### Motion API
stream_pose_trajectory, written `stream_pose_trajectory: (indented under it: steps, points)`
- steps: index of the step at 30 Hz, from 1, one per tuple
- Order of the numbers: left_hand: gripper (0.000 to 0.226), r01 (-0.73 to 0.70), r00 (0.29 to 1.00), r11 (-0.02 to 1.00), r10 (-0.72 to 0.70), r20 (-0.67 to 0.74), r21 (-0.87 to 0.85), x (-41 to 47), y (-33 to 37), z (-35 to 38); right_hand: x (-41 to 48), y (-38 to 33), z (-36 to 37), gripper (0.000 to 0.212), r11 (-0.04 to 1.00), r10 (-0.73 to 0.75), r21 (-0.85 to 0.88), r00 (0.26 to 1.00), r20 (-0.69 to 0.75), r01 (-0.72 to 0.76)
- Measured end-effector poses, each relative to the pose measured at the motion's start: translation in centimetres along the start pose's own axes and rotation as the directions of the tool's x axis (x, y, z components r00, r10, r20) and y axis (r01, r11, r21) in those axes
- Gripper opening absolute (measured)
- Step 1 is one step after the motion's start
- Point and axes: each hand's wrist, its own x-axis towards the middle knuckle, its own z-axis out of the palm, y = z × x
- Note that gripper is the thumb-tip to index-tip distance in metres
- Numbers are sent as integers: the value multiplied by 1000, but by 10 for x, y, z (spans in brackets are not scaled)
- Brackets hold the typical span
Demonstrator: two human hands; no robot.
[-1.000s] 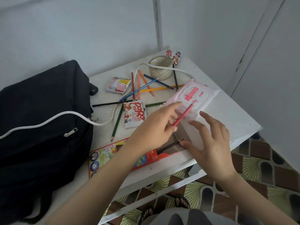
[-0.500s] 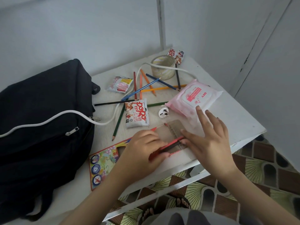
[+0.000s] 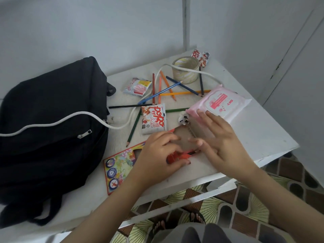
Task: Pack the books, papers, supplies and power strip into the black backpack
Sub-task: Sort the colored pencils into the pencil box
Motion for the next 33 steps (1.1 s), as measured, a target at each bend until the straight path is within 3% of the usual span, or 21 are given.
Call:
stream_pose_trajectory:
  steps: [2, 4, 6, 8, 11, 15, 18, 22, 26, 28, 30, 33]
  points:
    - [29, 25, 999, 999, -26, -29, -26, 4, -1, -8, 24, 8, -8, 38, 998, 49, 49, 995, -88, -45]
    - [25, 98, 990, 995, -98, -103, 1, 10, -8, -18, 51, 23, -13, 33, 993, 111, -28, 978, -174, -118]
    - [23, 261, 950, 963, -244, -196, 69, 16, -19, -29, 78, 37, -17, 26, 962, 187, -162, 961, -204, -221]
    - [19, 443, 885, 884, -407, -225, 145, 20, -31, -39, 101, 44, -19, 24, 908, 277, -288, 952, -131, -304]
    - [22, 579, 816, 780, -554, -168, 239, 21, -44, -47, 127, 44, -18, 25, 825, 387, -440, 922, -19, -355]
    - [10, 617, 754, 663, -652, -79, 425, 25, -42, -48, 148, 46, -6, 24, 685, 497, -638, 866, 55, -352]
    - [13, 613, 707, 581, -706, -43, 535, 30, -37, -48, 151, 49, 0, 22, 676, 536, -631, 841, 67, -381]
    - [18, 611, 702, 565, -711, -48, 555, 32, -33, -48, 142, 47, -4, 19, 822, 429, -381, 900, -78, -424]
    - [14, 652, 734, 611, -657, -171, 449, 29, -32, -59, 125, 33, -18, 12, 934, 357, 142, 863, -357, -327]
    - [10, 677, 736, 679, -634, -239, 285, 28, -30, -70, 116, 19, -28, 3, 883, 412, 401, 812, -415, -243]
    - [6, 664, 720, 748, -635, -281, 13, 31, -25, -82, 105, 6, -35, 7, 789, 486, 591, 759, -433, -168]
    - [7, 526, 693, 800, -600, -398, -289, 34, -21, -91, 86, -6, -42, 15, 646, 597, 749, 711, -373, -149]
